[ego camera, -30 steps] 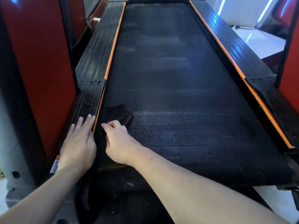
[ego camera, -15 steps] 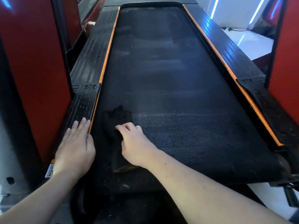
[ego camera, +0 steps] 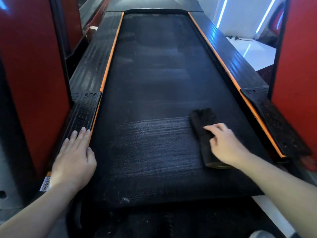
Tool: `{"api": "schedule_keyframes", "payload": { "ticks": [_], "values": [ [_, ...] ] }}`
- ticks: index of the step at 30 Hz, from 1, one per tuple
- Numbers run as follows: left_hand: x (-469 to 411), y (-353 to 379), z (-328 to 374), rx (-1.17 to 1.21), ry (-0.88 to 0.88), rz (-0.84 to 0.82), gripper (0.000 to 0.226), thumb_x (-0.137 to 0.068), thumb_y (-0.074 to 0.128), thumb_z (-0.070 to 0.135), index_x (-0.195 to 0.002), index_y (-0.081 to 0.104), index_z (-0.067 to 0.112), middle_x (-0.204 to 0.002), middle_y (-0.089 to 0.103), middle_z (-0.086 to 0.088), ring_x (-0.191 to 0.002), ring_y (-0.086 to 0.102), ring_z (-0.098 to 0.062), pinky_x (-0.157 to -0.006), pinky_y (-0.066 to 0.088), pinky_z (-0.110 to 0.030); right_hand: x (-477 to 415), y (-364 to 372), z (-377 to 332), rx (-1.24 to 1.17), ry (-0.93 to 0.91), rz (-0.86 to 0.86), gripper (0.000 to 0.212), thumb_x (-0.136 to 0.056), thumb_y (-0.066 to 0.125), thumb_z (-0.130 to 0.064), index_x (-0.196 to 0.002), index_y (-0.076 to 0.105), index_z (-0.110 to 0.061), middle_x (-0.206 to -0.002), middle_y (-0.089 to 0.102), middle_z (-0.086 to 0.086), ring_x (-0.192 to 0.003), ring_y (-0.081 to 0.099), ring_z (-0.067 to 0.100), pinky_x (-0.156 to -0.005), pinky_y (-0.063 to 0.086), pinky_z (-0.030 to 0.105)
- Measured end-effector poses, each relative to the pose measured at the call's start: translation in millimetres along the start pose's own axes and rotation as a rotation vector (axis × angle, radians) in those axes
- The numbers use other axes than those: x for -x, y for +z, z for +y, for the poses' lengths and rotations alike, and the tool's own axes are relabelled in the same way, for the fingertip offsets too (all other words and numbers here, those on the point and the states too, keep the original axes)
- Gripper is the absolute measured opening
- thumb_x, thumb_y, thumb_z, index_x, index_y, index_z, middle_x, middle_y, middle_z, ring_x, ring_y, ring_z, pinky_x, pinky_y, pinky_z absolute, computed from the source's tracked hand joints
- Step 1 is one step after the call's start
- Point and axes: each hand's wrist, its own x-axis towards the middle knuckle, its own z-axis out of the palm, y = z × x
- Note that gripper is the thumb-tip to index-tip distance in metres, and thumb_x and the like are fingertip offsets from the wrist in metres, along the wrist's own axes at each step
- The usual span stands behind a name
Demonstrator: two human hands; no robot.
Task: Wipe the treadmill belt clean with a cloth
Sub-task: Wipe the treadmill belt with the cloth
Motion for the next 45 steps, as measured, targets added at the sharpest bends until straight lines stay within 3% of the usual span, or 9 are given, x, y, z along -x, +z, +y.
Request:
{"api": "schedule_keyframes", "payload": {
  "ticks": [4, 7, 12, 14, 17, 23, 29, 40, 45],
  "values": [
    [-1, 3, -2, 0.001, -0.008, 0.002, 0.063, -0.093, 0.031, 0.025, -0.155, 0.027, 0.012, -0.163, 0.017, 0.004, -0.151, 0.012, -0.015, -0.124, 0.007, -0.036, -1, -31, 51, 0.098, 0.142, 0.061, 0.047, -0.09, 0.055, -0.006, -0.136, 0.058, -0.019, -0.135, 0.049, 0.009, -0.115, 0.054, 0.037, -0.102, 0.043, 0.041],
    [-1, 5, -3, -0.005, 0.0, 0.014, 0.07, -0.087, 0.024, 0.03, -0.154, 0.028, 0.012, -0.163, 0.019, 0.003, -0.151, 0.014, -0.016, -0.123, 0.007, -0.035, -2, -49, 73, 0.163, 0.281, 0.045, 0.049, -0.094, 0.05, -0.01, -0.141, 0.052, -0.02, -0.143, 0.044, 0.006, -0.121, 0.048, 0.039, -0.103, 0.042, 0.044],
    [0, 5, -1, -0.01, -0.007, 0.03, 0.071, -0.086, 0.023, 0.03, -0.154, 0.029, 0.012, -0.162, 0.02, 0.003, -0.151, 0.015, -0.016, -0.123, 0.006, -0.034, 1, -49, 71, 0.093, 0.337, 0.032, 0.045, -0.101, 0.035, -0.036, -0.143, 0.049, -0.028, -0.143, 0.038, -0.003, -0.125, 0.042, 0.035, -0.104, 0.039, 0.048],
    [0, 4, -1, -0.01, -0.005, 0.021, 0.068, -0.089, 0.025, 0.029, -0.154, 0.028, 0.012, -0.163, 0.019, 0.003, -0.151, 0.013, -0.015, -0.123, 0.006, -0.034, 1, -46, 65, 0.087, 0.365, 0.016, 0.051, -0.099, 0.044, -0.047, -0.145, 0.044, -0.026, -0.146, 0.035, 0.003, -0.131, 0.037, 0.039, -0.108, 0.033, 0.05],
    [-1, 4, 0, 0.0, -0.015, 0.008, 0.061, -0.095, 0.035, 0.021, -0.155, 0.027, 0.012, -0.163, 0.016, 0.004, -0.151, 0.011, -0.014, -0.124, 0.007, -0.036, 1, -41, 59, 0.138, 0.369, 0.031, 0.06, -0.095, 0.055, -0.04, -0.149, 0.038, -0.02, -0.147, 0.032, 0.008, -0.131, 0.036, 0.042, -0.109, 0.035, 0.05],
    [-1, 4, -2, -0.016, -0.007, -0.006, 0.07, -0.088, 0.023, 0.031, -0.155, 0.024, 0.012, -0.163, 0.014, 0.004, -0.151, 0.009, -0.014, -0.124, 0.006, -0.036, -3, -27, 41, 0.117, 0.302, 0.087, 0.055, -0.097, 0.051, -0.031, -0.147, 0.044, -0.009, -0.142, 0.038, 0.007, -0.124, 0.043, 0.036, -0.108, 0.039, 0.047],
    [1, 0, 3, -0.012, -0.016, 0.0, 0.074, -0.085, 0.022, 0.035, -0.155, 0.024, 0.012, -0.163, 0.014, 0.005, -0.151, 0.009, -0.013, -0.123, 0.003, -0.033, 0, 3, -14, 0.09, 0.174, 0.119, 0.053, -0.097, 0.049, -0.03, -0.145, 0.045, -0.01, -0.139, 0.041, 0.006, -0.119, 0.044, 0.032, -0.104, 0.041, 0.043],
    [0, 2, -2, 0.057, 0.015, 0.019, 0.077, -0.08, 0.018, 0.026, -0.153, 0.027, 0.007, -0.162, 0.021, -0.002, -0.151, 0.013, -0.017, -0.124, 0.007, -0.036, 4, 71, -151, -0.042, -0.117, 0.018, 0.049, -0.099, 0.045, -0.034, -0.143, 0.044, -0.012, -0.137, 0.037, 0.004, -0.111, 0.041, 0.024, -0.095, 0.044, 0.035],
    [2, -2, 3, 0.164, -0.035, 0.055, 0.075, -0.082, 0.026, 0.021, -0.156, 0.02, 0.008, -0.164, 0.014, -0.001, -0.151, 0.011, -0.01, -0.122, 0.001, -0.026, 0, 94, -201, -0.105, -0.215, -0.051, 0.045, -0.099, 0.045, -0.033, -0.138, 0.045, -0.011, -0.134, 0.034, 0.005, -0.107, 0.038, 0.024, -0.095, 0.047, 0.04]
  ]
}}
